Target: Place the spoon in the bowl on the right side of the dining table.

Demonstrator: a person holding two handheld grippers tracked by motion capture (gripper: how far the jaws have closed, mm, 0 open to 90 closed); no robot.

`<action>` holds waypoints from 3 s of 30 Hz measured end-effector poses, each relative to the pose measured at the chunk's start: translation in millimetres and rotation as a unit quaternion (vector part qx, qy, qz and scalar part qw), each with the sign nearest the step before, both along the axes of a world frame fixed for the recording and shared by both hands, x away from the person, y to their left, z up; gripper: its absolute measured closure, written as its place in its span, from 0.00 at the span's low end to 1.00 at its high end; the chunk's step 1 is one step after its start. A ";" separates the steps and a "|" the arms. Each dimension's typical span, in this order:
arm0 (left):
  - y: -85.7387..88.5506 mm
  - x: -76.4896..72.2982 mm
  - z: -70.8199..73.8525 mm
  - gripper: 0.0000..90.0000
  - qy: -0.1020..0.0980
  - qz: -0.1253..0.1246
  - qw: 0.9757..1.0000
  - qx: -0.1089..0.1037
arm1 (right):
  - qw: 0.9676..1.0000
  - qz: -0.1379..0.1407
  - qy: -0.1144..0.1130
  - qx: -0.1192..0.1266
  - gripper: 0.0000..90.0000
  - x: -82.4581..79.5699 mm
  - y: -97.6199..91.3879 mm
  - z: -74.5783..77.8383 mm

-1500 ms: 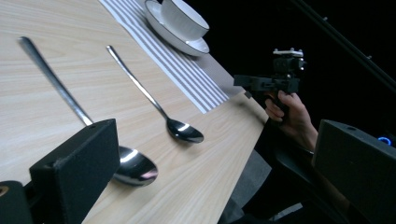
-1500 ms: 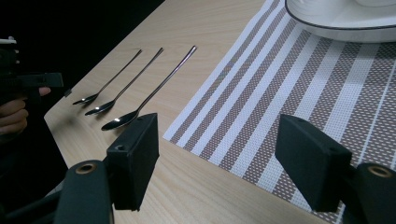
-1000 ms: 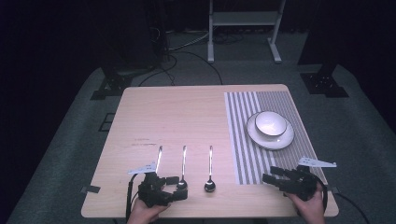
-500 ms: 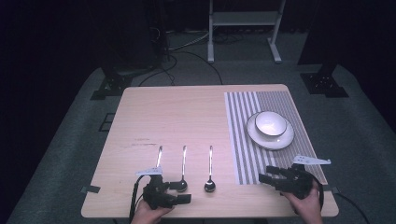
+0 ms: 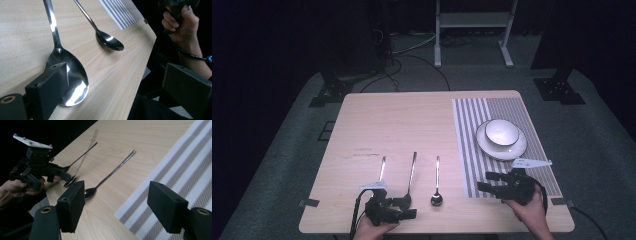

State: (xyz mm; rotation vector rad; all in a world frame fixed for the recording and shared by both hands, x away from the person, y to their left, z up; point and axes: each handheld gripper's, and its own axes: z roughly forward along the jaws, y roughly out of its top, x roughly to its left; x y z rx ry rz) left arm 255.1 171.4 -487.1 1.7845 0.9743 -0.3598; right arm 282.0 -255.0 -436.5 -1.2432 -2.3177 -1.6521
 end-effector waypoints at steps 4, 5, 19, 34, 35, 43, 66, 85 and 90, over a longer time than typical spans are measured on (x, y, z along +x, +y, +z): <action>2.1 0.6 -1.1 0.05 0.001 0.004 1.000 -0.002 | 1.000 0.016 0.001 -0.003 0.33 8.9 14.7 6.7; 2.6 0.7 -1.2 0.05 0.002 0.004 1.000 -0.003 | 1.000 0.020 0.002 -0.004 0.32 11.2 18.3 7.5; 5.4 0.4 -0.7 0.06 0.000 0.010 1.000 -0.001 | 0.998 0.055 0.020 -0.007 0.32 23.7 47.4 7.7; 5.9 0.5 -1.4 0.06 0.000 0.009 1.000 -0.004 | 0.997 0.073 0.039 0.000 0.33 25.0 59.5 -0.7; 5.9 0.5 -1.4 0.06 0.000 0.009 1.000 -0.004 | 0.997 0.073 0.039 0.000 0.33 25.0 59.5 -0.7; 5.6 -0.1 -1.1 0.06 0.000 0.007 1.000 -0.002 | 0.996 0.080 0.047 0.000 0.34 25.3 65.5 -4.9; 5.4 -0.8 -1.1 0.06 0.000 0.006 1.000 -0.002 | 0.992 0.101 0.074 0.003 0.36 39.8 94.1 -8.4; 5.1 -1.0 -0.7 0.06 -0.001 0.004 1.000 0.001 | 0.991 0.085 0.100 0.014 0.48 62.7 117.7 -14.6; 5.2 -1.1 -1.0 0.06 -0.002 0.004 1.000 0.000 | 0.992 0.081 0.098 0.008 0.51 65.6 121.6 -13.6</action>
